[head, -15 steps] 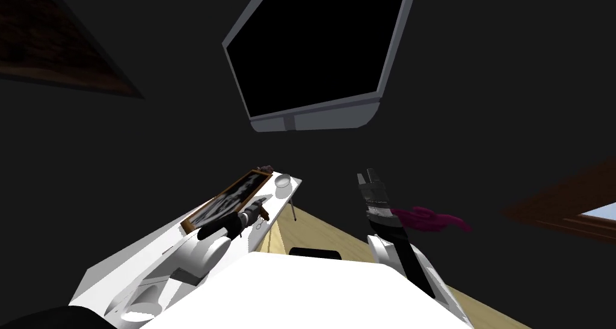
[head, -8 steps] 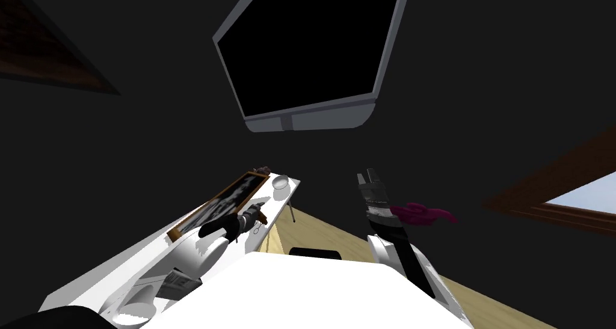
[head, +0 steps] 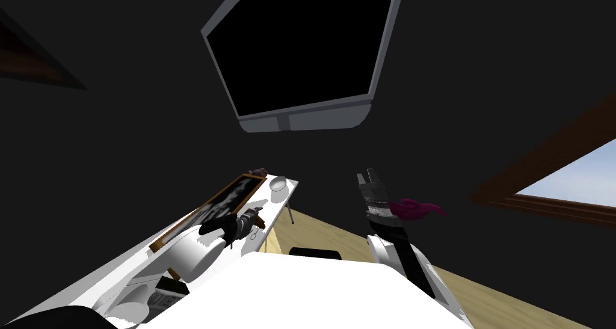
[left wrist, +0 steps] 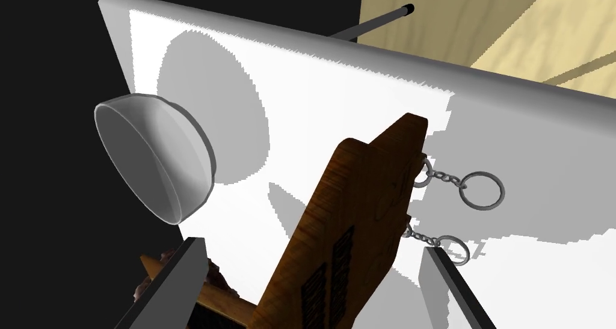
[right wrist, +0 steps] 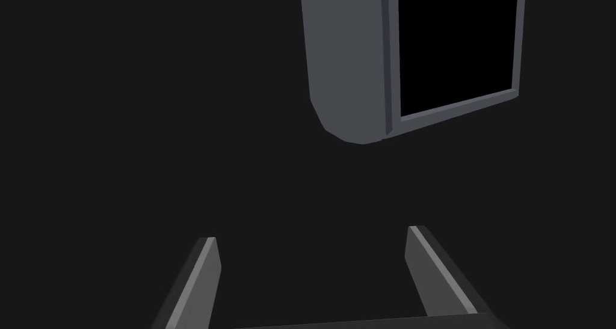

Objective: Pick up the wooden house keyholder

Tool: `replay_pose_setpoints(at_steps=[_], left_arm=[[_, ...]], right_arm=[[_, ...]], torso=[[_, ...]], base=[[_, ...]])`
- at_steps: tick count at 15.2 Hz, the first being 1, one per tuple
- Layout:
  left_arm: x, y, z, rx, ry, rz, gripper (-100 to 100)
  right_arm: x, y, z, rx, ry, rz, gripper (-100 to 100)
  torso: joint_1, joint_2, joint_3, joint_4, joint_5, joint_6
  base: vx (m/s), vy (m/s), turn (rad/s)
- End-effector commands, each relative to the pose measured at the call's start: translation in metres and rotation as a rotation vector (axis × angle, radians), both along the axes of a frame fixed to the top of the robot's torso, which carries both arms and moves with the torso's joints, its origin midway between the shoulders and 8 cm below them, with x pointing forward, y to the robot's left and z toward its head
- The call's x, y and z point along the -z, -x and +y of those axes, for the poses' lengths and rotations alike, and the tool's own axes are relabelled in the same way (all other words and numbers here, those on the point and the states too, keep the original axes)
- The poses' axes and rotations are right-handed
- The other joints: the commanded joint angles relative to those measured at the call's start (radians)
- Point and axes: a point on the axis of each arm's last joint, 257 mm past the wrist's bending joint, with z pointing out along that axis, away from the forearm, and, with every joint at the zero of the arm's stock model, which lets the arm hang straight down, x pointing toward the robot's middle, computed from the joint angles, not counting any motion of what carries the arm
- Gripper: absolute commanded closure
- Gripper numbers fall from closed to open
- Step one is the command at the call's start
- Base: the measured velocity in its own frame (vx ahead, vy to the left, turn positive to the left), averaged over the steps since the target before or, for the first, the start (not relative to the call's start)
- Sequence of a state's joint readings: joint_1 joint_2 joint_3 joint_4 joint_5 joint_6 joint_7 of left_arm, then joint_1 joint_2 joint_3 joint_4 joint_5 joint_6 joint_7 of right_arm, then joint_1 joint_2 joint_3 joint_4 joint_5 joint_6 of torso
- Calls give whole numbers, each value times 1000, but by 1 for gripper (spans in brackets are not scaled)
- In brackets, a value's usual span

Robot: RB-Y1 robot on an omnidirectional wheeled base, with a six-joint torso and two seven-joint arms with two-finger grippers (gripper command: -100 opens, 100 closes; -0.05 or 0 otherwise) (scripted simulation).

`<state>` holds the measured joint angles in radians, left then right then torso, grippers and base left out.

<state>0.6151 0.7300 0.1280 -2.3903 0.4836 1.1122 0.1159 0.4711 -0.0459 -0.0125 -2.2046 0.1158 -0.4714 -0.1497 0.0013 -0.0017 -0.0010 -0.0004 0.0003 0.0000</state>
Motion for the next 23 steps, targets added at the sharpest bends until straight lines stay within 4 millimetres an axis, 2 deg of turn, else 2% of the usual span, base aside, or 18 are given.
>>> replay_pose_setpoints(at_steps=[1,8,10,15,22,23], left_arm=[[-1,9,-1,4,-6,38,-100],[-2,33,-5,14,-28,130,-100],[-9,41,-12,33,-37,156,-100],[-25,45,-30,80,-44,152,-100],[0,35,-12,47,-41,154,-100],[-5,37,-15,50,-41,154,-100]], right_arm=[[0,0,0,0,0,0,0],[0,0,0,0,0,0,0],[0,0,0,0,0,0,0],[0,0,0,0,0,0,0],[0,0,0,0,0,0,0],[0,0,0,0,0,0,0]], torso=[[0,0,0,0,0,0],[0,0,0,0,0,0],[0,0,0,0,0,0],[-1,1,0,0,0,0],[-3,1,1,0,-1,0],[-3,1,1,0,-1,0]], base=[[11,32,-118],[7,28,-89],[3,27,-94],[1,24,-58],[-9,-10,-46],[-8,-9,-17]])
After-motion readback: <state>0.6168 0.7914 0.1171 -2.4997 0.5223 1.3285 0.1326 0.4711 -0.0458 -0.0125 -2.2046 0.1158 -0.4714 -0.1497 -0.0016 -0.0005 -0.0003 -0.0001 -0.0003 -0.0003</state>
